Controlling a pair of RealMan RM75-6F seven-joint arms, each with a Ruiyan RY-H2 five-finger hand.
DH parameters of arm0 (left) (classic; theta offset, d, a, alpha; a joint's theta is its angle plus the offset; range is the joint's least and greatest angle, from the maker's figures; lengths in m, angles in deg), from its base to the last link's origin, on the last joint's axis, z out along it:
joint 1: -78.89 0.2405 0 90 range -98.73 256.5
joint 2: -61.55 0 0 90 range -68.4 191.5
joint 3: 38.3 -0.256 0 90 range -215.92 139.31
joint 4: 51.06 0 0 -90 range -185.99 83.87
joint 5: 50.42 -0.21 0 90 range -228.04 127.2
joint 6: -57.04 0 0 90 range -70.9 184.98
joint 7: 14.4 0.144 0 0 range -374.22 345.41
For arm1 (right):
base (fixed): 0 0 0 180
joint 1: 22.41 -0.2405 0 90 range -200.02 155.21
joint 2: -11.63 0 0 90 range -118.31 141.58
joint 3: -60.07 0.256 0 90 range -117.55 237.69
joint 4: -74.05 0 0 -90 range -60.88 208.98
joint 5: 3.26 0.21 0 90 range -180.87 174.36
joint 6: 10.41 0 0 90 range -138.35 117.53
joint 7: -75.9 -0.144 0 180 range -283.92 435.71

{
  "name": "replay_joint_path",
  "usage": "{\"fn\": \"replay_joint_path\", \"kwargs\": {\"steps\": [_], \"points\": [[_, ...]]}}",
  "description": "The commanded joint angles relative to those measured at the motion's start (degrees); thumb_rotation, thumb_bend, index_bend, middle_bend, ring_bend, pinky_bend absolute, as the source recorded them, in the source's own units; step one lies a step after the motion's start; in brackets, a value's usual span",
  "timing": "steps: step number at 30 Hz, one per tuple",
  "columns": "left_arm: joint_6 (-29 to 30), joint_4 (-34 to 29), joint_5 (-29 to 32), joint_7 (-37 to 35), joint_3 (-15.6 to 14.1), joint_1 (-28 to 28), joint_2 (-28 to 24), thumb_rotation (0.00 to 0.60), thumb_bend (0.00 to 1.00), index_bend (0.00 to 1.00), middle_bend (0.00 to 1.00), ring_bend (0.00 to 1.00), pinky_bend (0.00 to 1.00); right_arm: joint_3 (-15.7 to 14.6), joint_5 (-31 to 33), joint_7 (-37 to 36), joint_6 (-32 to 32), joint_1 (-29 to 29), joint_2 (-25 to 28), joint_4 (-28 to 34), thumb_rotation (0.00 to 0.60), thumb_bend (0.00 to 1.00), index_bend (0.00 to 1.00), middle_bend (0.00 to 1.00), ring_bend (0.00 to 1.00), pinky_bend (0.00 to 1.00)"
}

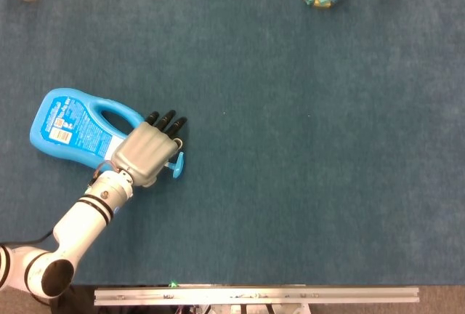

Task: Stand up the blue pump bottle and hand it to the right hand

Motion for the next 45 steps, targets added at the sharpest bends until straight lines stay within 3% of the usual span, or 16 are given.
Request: {"fn": "replay_joint_path", "kwargs": {"steps": [1,24,45], "points": [[-0.6,1.7,0.6,-0.7,0.6,0.3,0.9,0.600,0.20,0.44,0.09,0.00,0.15,0.0,0.0,0.0,-0.1,0.1,0.1,0.1,0.600,0.19,0.25,0.30,0.21,0.27],[-1.8,6.8,-1.3,-6.6,2.8,2.5,2.8,0.600,0.31,0.69,0.18,0.01,0.18,0.2,0.6,-0.2,-0.7,0.5,0.8,1.0,0.600,0.19,0.25,0.30,0.21,0.27],[-1.6,-1.3,-14.1,-25.1,7.4,4.0,-9.3,0.600,0.37,0.77,0.37,0.23,0.29,1.1,0.1,0.8,1.4,-1.7,0.5,1.8,0.600,0.19,0.25,0.30,0.21,0.27]]}}
